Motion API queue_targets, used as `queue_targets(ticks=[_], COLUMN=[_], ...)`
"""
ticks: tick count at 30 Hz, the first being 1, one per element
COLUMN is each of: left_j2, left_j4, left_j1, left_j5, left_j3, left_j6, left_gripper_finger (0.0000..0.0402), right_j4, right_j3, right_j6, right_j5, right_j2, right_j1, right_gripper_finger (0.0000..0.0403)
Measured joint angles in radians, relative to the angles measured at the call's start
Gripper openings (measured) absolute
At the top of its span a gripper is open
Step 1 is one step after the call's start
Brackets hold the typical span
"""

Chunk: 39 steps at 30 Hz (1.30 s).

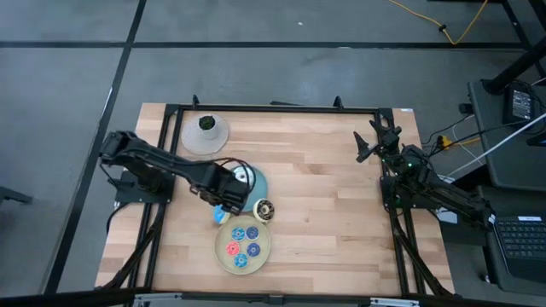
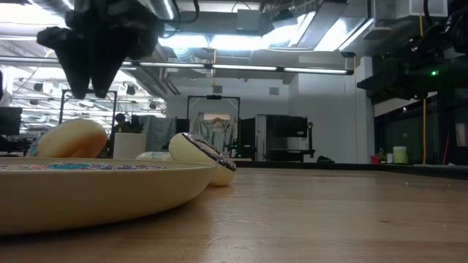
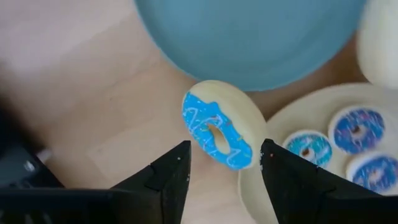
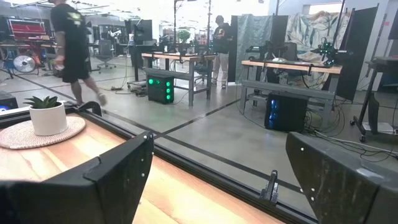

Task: Pick & Place donuts
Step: Put the big light blue donut on the blue plate

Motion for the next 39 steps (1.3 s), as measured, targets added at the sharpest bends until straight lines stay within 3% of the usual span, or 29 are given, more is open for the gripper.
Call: queue_targets(ticks=[10,15,39], left_j2=[0.086,0.115,0.170], left_j4=[0.065,0.125,0.109], left_j1=[-0.043,-0.048,-0.048], left_j5=[0.009,0.011,0.002], left_j3=[0.000,0.000,-0.008], left_j6=[-0.198,-0.212,-0.211], left_gripper_finger=[0.0172,0.0167,0.0110], right_j4=[0.000,0.000,0.000], right_j3=[0.000,0.000,0.000], right_j6=[0.000,0.000,0.000], right_j5=[0.000,0.000,0.000], right_j2=[0.000,0.000,0.000], right_j1=[0.000,0.000,0.000], right_gripper_finger=[0.0365,0.0365,0.0365])
